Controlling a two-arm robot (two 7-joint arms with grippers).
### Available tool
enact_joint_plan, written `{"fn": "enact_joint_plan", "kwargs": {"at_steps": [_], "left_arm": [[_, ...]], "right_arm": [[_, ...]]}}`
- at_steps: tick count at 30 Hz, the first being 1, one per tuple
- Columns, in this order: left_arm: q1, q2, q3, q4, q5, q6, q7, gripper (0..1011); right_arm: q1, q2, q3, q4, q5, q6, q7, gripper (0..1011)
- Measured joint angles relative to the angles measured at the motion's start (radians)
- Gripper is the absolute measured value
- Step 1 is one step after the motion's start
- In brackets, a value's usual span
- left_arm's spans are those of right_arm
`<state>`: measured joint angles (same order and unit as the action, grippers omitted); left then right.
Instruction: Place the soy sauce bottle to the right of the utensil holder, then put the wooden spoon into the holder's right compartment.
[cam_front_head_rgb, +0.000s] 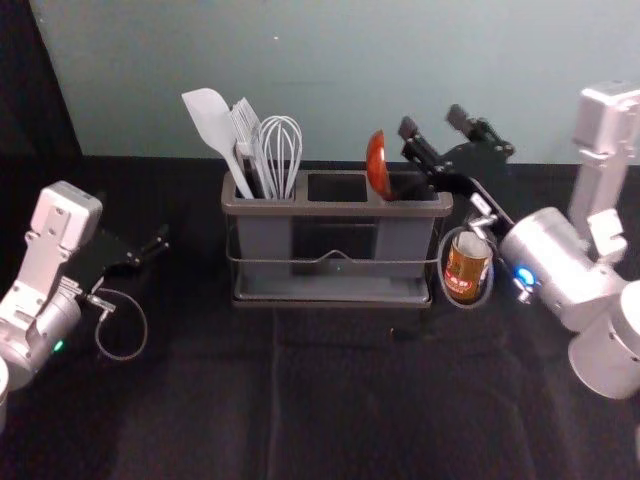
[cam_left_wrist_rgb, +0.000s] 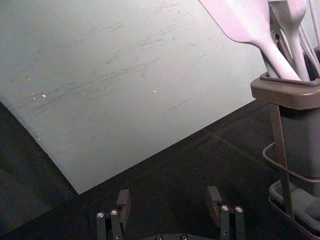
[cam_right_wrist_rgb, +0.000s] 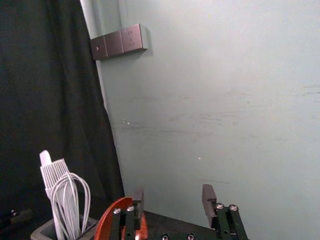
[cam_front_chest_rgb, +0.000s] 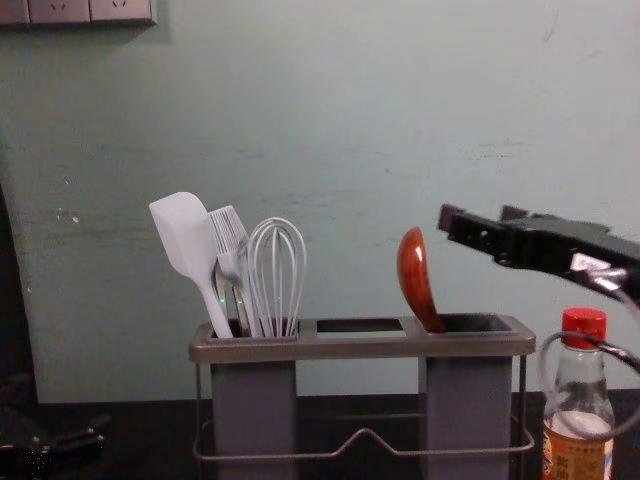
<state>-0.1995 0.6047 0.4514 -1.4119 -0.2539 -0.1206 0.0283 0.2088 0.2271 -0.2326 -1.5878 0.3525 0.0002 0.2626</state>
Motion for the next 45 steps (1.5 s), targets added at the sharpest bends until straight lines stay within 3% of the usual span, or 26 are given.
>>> {"fn": "enact_joint_plan", "kwargs": {"at_steps": [10,19,26,35,45], "left_arm": [[0.0,0.0,0.0,0.0,0.0,0.0,0.0,1005],[0.0,0.0,0.0,0.0,0.0,0.0,0.0,1005],[0.0,0.0,0.0,0.0,0.0,0.0,0.0,1005],[0.0,0.0,0.0,0.0,0.0,0.0,0.0,1005],[0.0,0.0,0.0,0.0,0.0,0.0,0.0,1005]], "right_arm": [[-0.115,0.089,0.079,-0.136,0.056,0.027,0.012,993],[-0.155,0.131,0.156,-0.152,0.086,0.007,0.0,1002],[-0.148,0.106,0.198,-0.096,0.078,-0.02,-0.056,1002],[-0.11,0.063,0.214,0.031,-0.008,-0.061,-0.125,1002],[-0.046,0.054,0.175,0.182,-0.127,-0.116,-0.133,1002]]}}
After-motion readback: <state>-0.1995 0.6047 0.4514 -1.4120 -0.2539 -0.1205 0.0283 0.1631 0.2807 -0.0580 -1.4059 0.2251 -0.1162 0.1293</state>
